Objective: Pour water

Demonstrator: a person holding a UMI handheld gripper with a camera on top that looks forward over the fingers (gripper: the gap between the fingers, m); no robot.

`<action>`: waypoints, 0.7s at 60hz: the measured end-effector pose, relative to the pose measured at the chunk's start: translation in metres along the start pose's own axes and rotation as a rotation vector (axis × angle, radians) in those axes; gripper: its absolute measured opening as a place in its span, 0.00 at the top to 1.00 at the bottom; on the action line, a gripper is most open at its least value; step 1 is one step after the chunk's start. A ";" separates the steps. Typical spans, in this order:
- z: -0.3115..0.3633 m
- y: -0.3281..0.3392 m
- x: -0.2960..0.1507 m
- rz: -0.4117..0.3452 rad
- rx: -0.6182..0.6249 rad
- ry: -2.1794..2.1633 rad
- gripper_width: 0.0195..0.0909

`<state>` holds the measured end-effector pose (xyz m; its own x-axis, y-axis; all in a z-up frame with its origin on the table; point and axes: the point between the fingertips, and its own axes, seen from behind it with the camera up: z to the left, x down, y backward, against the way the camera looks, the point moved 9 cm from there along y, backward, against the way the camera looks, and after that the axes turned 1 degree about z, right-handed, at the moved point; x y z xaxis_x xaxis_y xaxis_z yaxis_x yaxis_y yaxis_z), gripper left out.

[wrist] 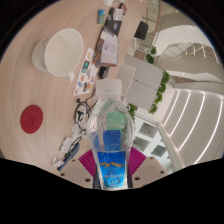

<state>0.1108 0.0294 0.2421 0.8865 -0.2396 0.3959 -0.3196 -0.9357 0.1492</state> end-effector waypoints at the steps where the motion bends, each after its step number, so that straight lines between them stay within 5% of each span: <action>1: -0.001 -0.001 -0.006 -0.002 0.011 0.043 0.74; 13: -0.017 -0.005 -0.052 -0.048 0.124 0.407 0.75; 27: -0.012 -0.009 -0.057 -0.072 0.088 0.498 0.77; 35: -0.023 -0.011 -0.057 -0.086 0.029 0.184 0.74; 42: -0.061 -0.001 -0.050 -0.128 -0.062 -0.592 0.74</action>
<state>0.0462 0.0582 0.2772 0.9491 -0.2459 -0.1970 -0.2012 -0.9541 0.2216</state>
